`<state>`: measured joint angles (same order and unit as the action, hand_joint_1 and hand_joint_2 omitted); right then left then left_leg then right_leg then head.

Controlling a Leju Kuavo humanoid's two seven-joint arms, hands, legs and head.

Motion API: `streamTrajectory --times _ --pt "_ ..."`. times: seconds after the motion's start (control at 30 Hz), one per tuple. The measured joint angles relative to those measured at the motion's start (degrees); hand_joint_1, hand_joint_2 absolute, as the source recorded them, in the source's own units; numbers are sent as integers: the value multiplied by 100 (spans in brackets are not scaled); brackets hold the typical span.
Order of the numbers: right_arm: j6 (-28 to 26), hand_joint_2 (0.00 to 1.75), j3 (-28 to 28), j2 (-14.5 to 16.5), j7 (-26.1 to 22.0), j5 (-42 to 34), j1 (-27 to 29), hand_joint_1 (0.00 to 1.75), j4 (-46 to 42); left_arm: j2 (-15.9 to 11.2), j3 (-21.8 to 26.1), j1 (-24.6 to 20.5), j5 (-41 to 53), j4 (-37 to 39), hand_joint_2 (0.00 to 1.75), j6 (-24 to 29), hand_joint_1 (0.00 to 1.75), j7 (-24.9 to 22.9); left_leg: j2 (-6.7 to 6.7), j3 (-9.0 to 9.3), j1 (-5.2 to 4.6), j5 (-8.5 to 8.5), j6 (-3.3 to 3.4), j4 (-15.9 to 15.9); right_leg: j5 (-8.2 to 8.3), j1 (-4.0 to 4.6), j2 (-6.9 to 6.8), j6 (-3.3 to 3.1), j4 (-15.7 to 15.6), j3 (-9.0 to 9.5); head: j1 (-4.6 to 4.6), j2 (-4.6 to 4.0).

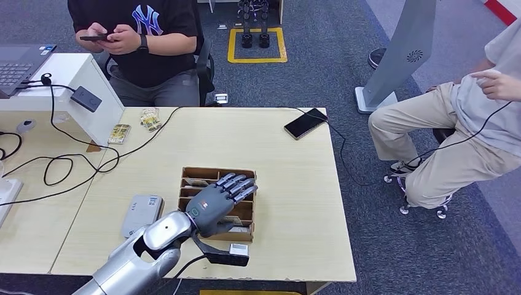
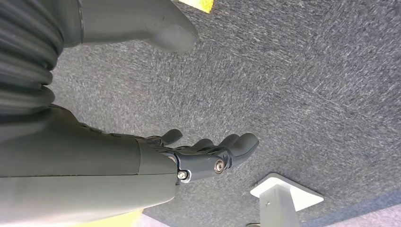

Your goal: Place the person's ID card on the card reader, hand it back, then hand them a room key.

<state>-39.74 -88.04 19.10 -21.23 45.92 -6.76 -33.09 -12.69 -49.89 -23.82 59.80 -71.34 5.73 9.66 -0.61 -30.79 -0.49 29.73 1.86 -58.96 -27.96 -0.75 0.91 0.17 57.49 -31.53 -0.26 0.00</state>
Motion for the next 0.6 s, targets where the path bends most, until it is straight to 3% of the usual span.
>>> streamTrajectory --times 0.47,0.6 --pt "0 175 0 1 -9 10 0 0 0 3 -3 6 13 4 175 69 0 -16 0 0 0 0 0 0 0 0 0 0 0 -1 0 0" --pt "0 175 1 6 -34 29 0 0 3 71 -3 159 114 -2 175 673 0 -126 1 -1 0 0 0 0 -1 0 1 0 0 -2 0 0"
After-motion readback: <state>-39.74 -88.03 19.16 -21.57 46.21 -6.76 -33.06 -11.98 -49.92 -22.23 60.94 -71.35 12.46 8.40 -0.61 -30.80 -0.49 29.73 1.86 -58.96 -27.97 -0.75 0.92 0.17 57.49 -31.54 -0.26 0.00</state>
